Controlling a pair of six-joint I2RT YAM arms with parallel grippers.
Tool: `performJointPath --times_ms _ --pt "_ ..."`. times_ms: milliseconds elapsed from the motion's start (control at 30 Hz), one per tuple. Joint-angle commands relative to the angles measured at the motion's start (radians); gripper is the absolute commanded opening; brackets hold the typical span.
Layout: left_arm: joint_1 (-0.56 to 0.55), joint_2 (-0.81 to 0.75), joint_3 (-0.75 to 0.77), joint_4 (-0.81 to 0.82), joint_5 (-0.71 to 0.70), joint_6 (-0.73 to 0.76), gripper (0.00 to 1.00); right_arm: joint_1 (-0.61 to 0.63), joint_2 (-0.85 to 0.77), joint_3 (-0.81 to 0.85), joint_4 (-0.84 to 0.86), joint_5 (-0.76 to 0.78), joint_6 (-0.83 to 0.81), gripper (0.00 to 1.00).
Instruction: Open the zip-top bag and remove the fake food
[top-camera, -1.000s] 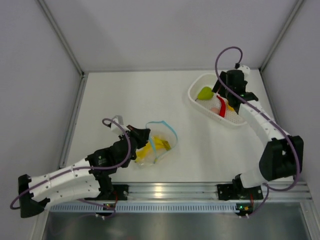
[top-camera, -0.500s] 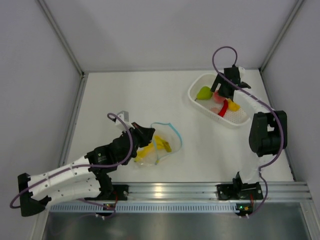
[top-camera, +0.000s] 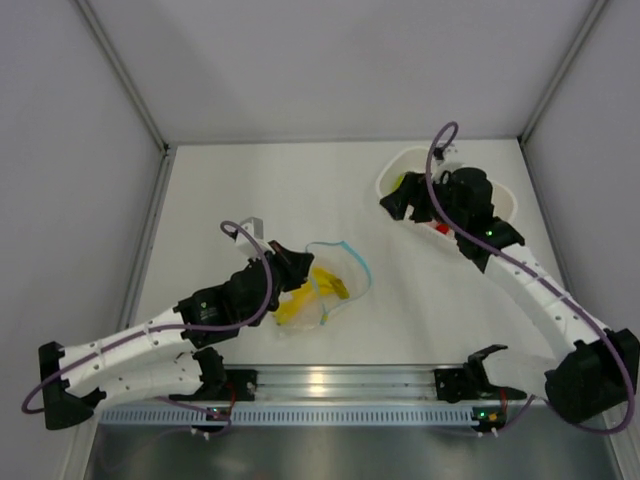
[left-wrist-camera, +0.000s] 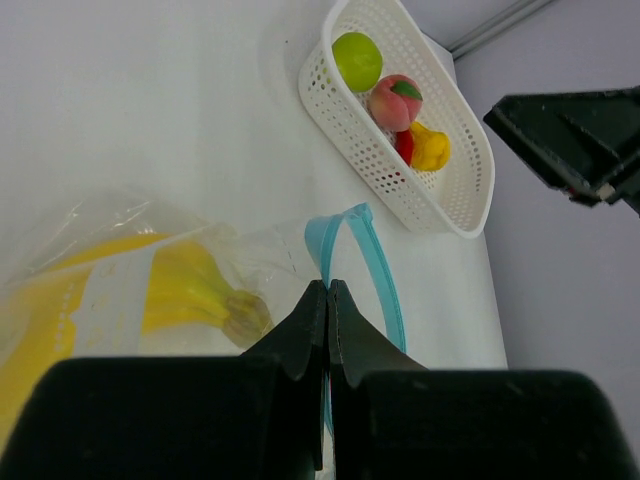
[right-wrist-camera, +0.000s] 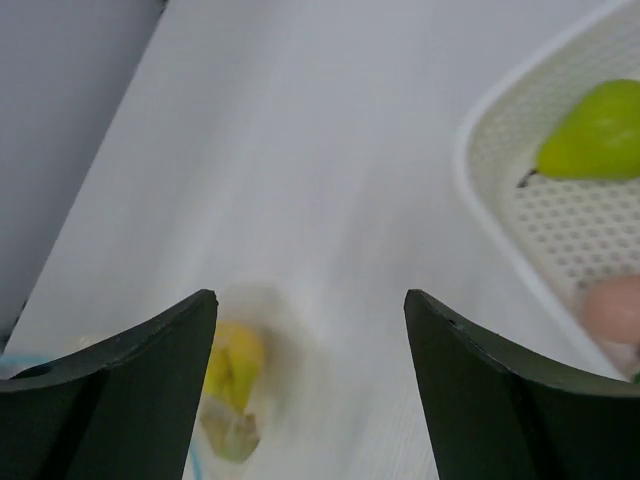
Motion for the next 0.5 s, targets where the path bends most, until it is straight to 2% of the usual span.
performJointPath --times_ms 0,133,200,267,333,400,467 --pt "0.001 0.015 0.052 0.025 -0.015 0.031 0.00 0.150 -0.113 -0.064 0.065 -0.143 -0.113 0.76" --pt "0.001 0.035 0.064 0.024 0.000 0.045 0.00 0.362 -0.183 -0.109 0.074 -0.128 -0.189 0.60" --pt "0.001 0.043 0.063 0.026 0.007 0.039 0.00 0.423 -0.193 -0.126 0.080 -0.097 -0.219 0.53" --pt "0.001 0.048 0.064 0.024 0.013 0.028 0.00 0.508 -0.182 -0.130 0.074 -0.054 -0.223 0.52" --pt "0.001 0.064 0.069 0.026 0.023 0.022 0.00 0.566 -0.151 -0.138 0.074 -0.005 -0.215 0.47" --pt "0.001 0.087 0.082 0.026 0.045 0.019 0.00 0.597 -0.113 -0.150 0.100 0.021 -0.206 0.42" --pt "0.001 0.103 0.092 0.026 0.062 0.017 0.00 0.643 -0.081 -0.155 0.117 0.049 -0.207 0.41"
